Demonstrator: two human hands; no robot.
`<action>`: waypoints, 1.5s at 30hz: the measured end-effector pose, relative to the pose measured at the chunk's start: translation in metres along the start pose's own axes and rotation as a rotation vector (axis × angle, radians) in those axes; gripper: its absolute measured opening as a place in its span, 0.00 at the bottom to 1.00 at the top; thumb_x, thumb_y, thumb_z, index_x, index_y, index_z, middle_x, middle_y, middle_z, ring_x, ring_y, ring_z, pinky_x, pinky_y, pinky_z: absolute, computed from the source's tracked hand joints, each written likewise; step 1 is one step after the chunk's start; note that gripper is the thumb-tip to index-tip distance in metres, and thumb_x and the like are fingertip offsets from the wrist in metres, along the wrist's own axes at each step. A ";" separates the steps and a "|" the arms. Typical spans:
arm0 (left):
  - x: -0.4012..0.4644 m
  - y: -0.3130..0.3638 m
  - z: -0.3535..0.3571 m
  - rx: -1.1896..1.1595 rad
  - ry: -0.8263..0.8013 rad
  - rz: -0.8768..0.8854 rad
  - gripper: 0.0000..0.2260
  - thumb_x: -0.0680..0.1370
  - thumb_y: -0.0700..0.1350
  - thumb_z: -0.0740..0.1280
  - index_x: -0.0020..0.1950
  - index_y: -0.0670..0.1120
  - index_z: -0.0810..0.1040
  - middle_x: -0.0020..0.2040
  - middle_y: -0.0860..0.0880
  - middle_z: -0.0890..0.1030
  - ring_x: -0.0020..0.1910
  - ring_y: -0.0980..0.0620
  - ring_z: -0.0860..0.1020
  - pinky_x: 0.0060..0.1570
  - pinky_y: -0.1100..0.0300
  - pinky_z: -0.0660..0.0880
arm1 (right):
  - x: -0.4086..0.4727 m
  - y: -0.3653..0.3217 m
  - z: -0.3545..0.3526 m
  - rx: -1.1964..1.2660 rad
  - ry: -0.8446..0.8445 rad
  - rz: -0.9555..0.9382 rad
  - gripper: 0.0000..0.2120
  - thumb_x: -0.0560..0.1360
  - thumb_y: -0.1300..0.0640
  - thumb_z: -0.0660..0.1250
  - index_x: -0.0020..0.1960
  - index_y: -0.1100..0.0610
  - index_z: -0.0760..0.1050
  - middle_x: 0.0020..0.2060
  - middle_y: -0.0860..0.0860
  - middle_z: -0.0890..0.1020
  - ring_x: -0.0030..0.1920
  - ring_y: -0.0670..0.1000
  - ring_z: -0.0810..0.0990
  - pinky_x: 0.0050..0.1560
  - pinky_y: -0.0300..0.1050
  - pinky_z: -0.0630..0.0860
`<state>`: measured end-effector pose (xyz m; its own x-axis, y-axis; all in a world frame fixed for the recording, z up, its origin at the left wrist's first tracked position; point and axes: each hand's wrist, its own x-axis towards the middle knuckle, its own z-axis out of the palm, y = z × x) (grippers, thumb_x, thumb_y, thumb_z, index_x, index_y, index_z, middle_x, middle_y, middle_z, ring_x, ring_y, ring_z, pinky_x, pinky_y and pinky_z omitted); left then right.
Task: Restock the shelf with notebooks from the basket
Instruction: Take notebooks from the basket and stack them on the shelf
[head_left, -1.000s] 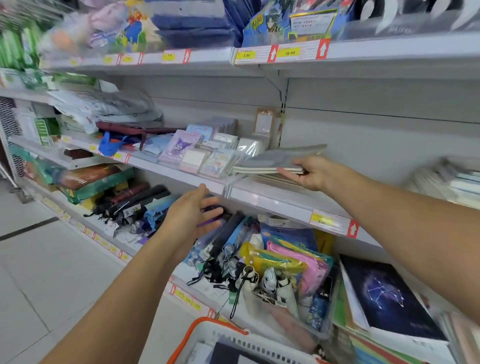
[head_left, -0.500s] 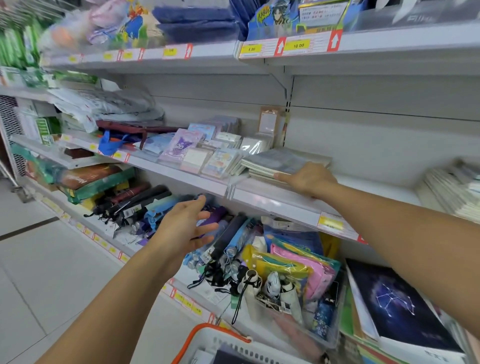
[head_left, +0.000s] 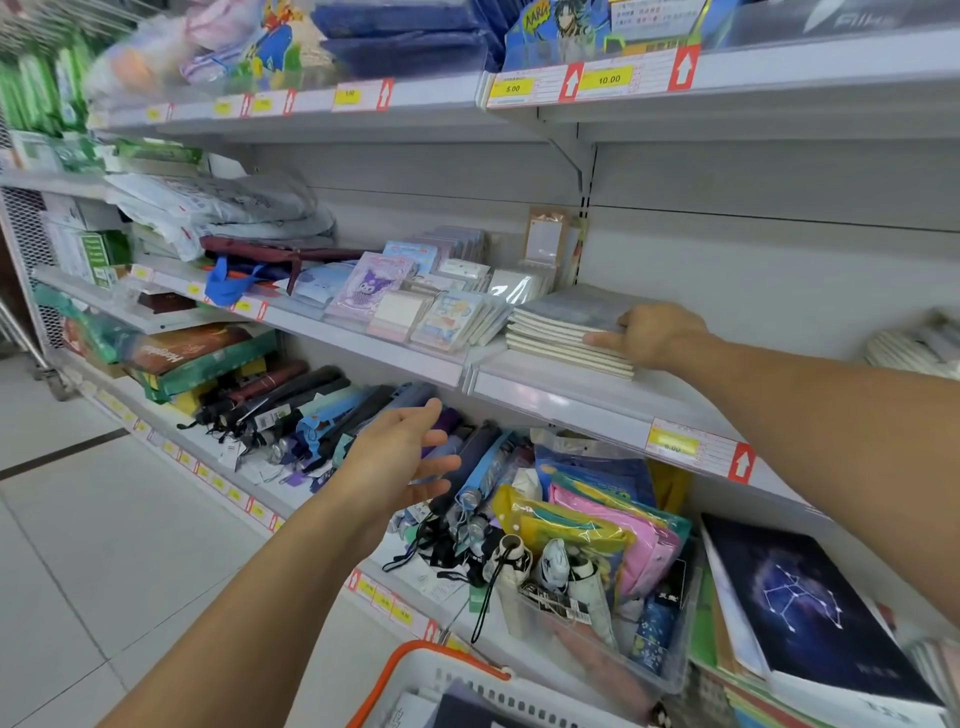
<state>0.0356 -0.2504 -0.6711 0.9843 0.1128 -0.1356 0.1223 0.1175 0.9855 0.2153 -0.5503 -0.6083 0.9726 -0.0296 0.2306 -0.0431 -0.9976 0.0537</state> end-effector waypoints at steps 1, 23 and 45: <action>-0.002 0.000 0.001 0.026 -0.015 0.003 0.09 0.80 0.55 0.65 0.55 0.51 0.75 0.55 0.48 0.81 0.48 0.48 0.84 0.36 0.57 0.81 | -0.003 0.002 0.002 0.023 -0.025 -0.006 0.40 0.74 0.24 0.50 0.67 0.54 0.74 0.62 0.55 0.79 0.57 0.57 0.77 0.51 0.49 0.74; -0.029 -0.073 0.028 1.215 -0.790 -0.209 0.15 0.79 0.57 0.63 0.61 0.51 0.76 0.55 0.51 0.83 0.53 0.53 0.82 0.55 0.54 0.79 | -0.337 -0.020 0.260 -0.105 -0.750 -0.830 0.28 0.66 0.54 0.78 0.61 0.50 0.70 0.63 0.50 0.68 0.63 0.56 0.67 0.59 0.57 0.73; -0.026 -0.059 0.006 1.322 -0.552 -0.069 0.06 0.77 0.49 0.70 0.49 0.48 0.83 0.44 0.48 0.86 0.40 0.49 0.85 0.44 0.52 0.81 | -0.256 -0.076 0.131 0.965 0.269 -0.154 0.28 0.61 0.48 0.81 0.57 0.56 0.78 0.53 0.51 0.79 0.52 0.48 0.77 0.53 0.45 0.74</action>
<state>0.0039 -0.2663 -0.7255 0.8567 -0.2818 -0.4320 -0.1045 -0.9150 0.3896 0.0000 -0.4748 -0.7989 0.8630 -0.0004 0.5052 0.3974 -0.6169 -0.6793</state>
